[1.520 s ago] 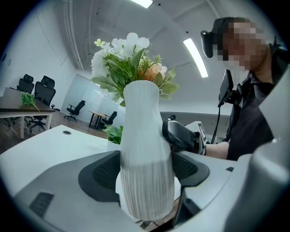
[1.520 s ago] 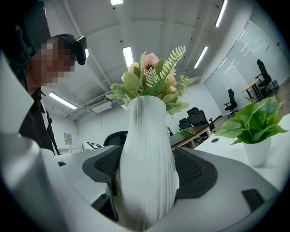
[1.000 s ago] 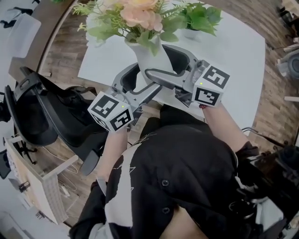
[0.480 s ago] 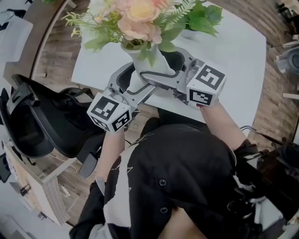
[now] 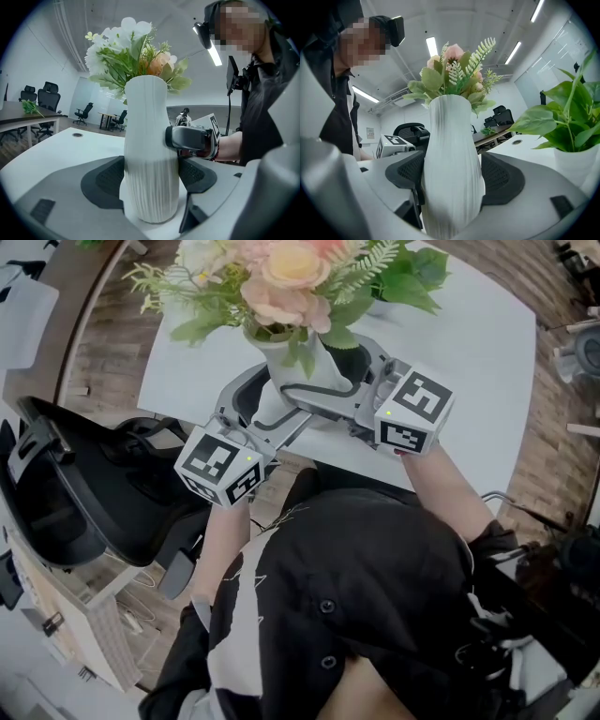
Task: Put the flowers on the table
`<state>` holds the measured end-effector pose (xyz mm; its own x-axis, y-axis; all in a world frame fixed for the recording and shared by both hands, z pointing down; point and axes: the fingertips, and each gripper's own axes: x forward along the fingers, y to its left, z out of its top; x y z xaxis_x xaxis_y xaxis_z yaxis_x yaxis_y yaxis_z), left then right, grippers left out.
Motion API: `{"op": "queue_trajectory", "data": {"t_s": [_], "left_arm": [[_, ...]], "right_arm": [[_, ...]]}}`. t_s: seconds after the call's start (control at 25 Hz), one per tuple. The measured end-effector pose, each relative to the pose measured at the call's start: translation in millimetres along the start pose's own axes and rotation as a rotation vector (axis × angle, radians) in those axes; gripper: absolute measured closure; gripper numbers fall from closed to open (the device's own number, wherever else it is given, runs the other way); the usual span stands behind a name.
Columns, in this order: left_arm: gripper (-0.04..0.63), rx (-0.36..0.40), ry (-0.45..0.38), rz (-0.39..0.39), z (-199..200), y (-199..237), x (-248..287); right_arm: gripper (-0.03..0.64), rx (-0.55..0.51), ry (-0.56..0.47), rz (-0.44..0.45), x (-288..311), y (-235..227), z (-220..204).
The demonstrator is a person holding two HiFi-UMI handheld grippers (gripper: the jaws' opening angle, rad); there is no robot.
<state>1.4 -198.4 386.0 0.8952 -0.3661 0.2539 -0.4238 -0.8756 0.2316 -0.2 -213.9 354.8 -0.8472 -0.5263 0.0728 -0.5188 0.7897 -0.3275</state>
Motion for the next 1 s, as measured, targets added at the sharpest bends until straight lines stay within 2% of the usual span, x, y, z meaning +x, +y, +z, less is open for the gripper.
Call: {"op": "queue_trajectory", "data": {"t_s": [0.52,0.72,1.0], "left_arm": [[0.229,0.078,-0.041,0.016,-3,-6,-3],[0.229,0.085,-0.057,0.029,-4,-6,-3],[0.229,0.068,-0.102,0.005,-9,-14,-8]], "right_arm": [[0.245,-0.035,-0.006,0.015,-4,7,-4],[0.245,-0.039,-0.001,0.02,-5,7,-6],[0.245,-0.037,-0.002,0.037,-10,14,-11]]}}
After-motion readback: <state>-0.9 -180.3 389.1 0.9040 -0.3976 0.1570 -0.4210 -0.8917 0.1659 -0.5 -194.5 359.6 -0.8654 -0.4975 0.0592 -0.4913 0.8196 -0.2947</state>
